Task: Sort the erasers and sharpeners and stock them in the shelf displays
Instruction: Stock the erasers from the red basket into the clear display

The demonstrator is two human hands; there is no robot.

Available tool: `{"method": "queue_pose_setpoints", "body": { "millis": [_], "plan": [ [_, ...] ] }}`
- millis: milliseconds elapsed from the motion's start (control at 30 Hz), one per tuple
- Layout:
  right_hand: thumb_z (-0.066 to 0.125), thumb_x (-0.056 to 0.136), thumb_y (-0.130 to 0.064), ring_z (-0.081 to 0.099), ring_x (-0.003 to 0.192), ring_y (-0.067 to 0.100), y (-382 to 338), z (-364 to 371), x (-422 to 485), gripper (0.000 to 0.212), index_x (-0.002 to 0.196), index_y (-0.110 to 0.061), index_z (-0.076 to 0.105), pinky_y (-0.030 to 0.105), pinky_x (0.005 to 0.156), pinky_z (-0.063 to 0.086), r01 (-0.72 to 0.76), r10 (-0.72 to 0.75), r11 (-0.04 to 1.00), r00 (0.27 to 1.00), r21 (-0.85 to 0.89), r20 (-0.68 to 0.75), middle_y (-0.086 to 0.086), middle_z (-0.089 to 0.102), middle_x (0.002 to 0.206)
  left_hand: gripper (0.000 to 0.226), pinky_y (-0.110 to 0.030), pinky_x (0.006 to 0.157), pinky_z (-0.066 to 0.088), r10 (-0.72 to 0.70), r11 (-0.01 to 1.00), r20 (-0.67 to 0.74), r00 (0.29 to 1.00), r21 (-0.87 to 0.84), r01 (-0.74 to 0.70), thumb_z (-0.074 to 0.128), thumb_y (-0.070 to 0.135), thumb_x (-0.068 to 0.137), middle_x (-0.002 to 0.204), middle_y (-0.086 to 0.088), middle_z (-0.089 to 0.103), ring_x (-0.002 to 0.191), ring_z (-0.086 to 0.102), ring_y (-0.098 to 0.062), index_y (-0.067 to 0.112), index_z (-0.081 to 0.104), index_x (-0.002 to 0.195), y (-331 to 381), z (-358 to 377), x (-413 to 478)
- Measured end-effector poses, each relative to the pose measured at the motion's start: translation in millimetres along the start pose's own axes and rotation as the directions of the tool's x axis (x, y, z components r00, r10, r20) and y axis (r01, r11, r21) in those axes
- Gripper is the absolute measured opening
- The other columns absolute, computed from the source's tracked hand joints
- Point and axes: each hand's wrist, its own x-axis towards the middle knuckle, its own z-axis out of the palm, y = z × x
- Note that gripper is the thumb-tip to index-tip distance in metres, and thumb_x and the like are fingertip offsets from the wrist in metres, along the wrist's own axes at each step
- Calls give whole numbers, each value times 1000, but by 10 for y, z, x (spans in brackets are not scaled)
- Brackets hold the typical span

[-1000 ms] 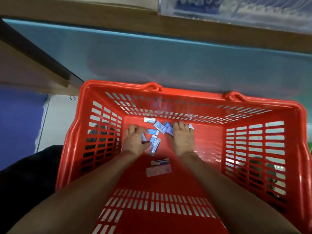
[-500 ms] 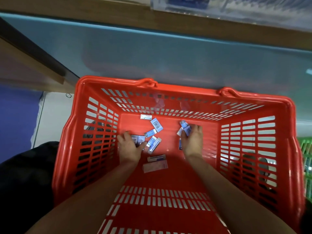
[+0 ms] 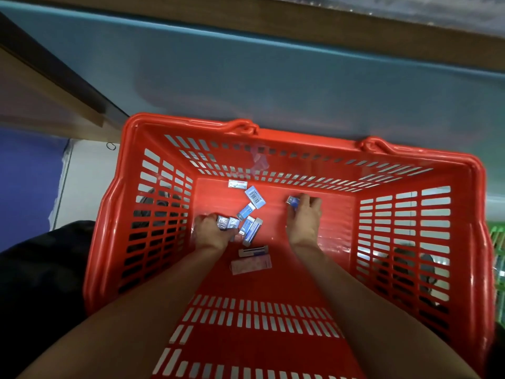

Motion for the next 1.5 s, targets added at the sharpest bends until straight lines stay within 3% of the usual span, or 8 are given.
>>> {"method": "queue_pose_setpoints", "body": {
  "millis": [133, 300, 467, 600, 900, 1167, 1367, 1500],
  "plan": [
    [47, 95, -8, 47, 110, 31, 13, -138, -116, 29, 122, -2, 55, 15, 86, 28, 22, -37, 987, 995, 156, 92, 18, 45, 119, 39, -30, 83, 40, 15, 999, 3, 1000, -37, -15, 73, 25, 80, 112, -16, 64, 105, 59, -31, 2, 62, 108, 64, -51, -118],
    [51, 94, -4, 48, 113, 33, -117, -374, -310, 33, 126, -1, 54, 11, 88, 26, 98, -132, 966, 982, 239, 131, 21, 47, 120, 34, -18, 66, 32, 67, 981, 121, 990, -191, -43, 69, 16, 84, 106, -9, 64, 100, 59, -25, 2, 57, 113, 173, -132, -310],
    [53, 92, 0, 45, 97, 21, -414, -855, -533, 33, 125, 3, 53, 5, 82, 31, 207, -251, 922, 963, 327, 100, 11, 43, 103, 17, -16, 53, 39, 166, 931, 211, 963, -357, -82, 66, 10, 86, 74, 2, 53, 74, 52, -15, 15, 51, 82, 445, -412, -620],
    [51, 95, -11, 35, 102, 11, -630, -1309, -724, 32, 125, 2, 53, 19, 90, 33, 341, -373, 911, 921, 233, 112, -1, 38, 109, 22, -12, 40, 41, 308, 889, 242, 920, -416, -189, 63, 3, 88, 69, 1, 53, 42, 53, 3, 16, 50, 76, 730, -831, -937],
    [58, 92, -11, 48, 106, 29, -1147, -2387, -1299, 43, 132, 1, 49, 17, 89, 28, 649, -653, 757, 754, 74, 75, 17, 52, 107, 17, -19, 46, 35, 552, 811, 240, 798, -377, -448, 61, 6, 88, 62, 4, 56, 49, 46, -6, 18, 54, 78, 1167, -1649, -1873],
    [55, 92, -19, 49, 92, 27, -1380, -3106, -1702, 38, 129, -7, 54, 30, 85, 35, 817, -814, 576, 577, -38, 63, 4, 47, 91, 17, -20, 48, 36, 578, 750, 355, 735, -586, -306, 48, 3, 79, 74, -6, 60, 56, 55, -8, 14, 60, 85, 1425, -2016, -2517],
    [62, 89, -13, 49, 108, 22, -1458, -3235, -1735, 61, 143, -11, 32, 7, 87, 29, 781, -783, 620, 622, 69, -1, 6, 59, 112, 35, -21, 55, 35, 643, 705, 384, 663, -636, -315, 63, 47, 76, 71, 6, 63, 64, 58, -4, 18, 65, 94, 1529, -2067, -2763],
    [66, 86, -10, 53, 98, 14, -1543, -3213, -1694, 71, 144, -19, 27, 1, 81, 32, 735, -746, 651, 666, 191, -20, -1, 58, 104, 14, -18, 52, 33, 681, 659, 279, 677, -638, -400, 62, 31, 85, 64, 9, 60, 60, 51, -2, 17, 64, 88, 1562, -2047, -2760]
  ]
}}
